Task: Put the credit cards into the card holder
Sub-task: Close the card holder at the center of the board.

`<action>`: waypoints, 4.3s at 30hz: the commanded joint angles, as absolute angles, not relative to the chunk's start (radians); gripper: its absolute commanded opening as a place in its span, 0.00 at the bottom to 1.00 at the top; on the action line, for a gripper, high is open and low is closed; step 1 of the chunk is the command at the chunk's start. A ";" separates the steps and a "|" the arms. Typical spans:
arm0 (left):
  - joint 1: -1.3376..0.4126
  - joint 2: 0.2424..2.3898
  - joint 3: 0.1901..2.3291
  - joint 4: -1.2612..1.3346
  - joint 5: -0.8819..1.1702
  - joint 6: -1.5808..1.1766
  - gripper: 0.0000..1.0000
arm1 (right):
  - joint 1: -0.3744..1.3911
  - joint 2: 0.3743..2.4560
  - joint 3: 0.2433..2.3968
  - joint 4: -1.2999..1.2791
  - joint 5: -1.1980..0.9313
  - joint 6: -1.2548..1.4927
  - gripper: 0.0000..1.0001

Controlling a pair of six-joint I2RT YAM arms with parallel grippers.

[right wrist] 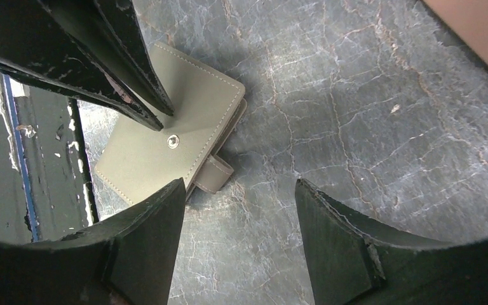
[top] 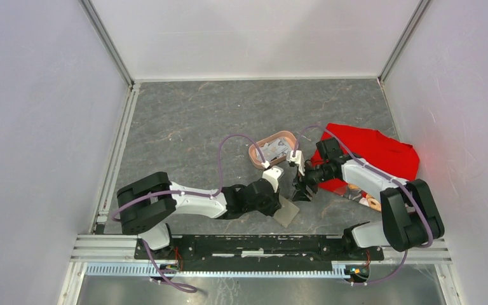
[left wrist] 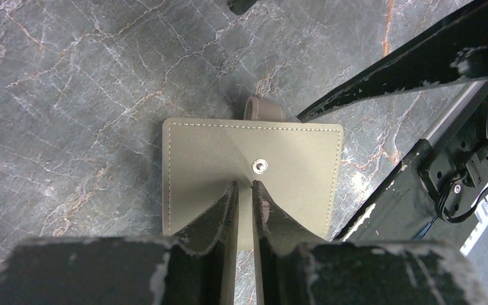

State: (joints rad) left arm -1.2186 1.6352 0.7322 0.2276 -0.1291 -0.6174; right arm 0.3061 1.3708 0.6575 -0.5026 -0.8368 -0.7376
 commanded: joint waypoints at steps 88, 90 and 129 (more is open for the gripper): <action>-1.032 1.569 0.573 0.425 0.185 -1.052 0.38 | 0.583 1.383 0.666 -0.480 -0.788 -0.843 0.29; -1.034 1.579 0.565 0.425 0.185 -1.052 0.37 | 0.557 1.380 0.666 -0.477 -0.792 -0.829 0.26; -1.034 1.706 0.658 0.252 0.091 -1.058 0.27 | 0.418 1.260 0.646 -0.538 -0.825 -0.873 0.44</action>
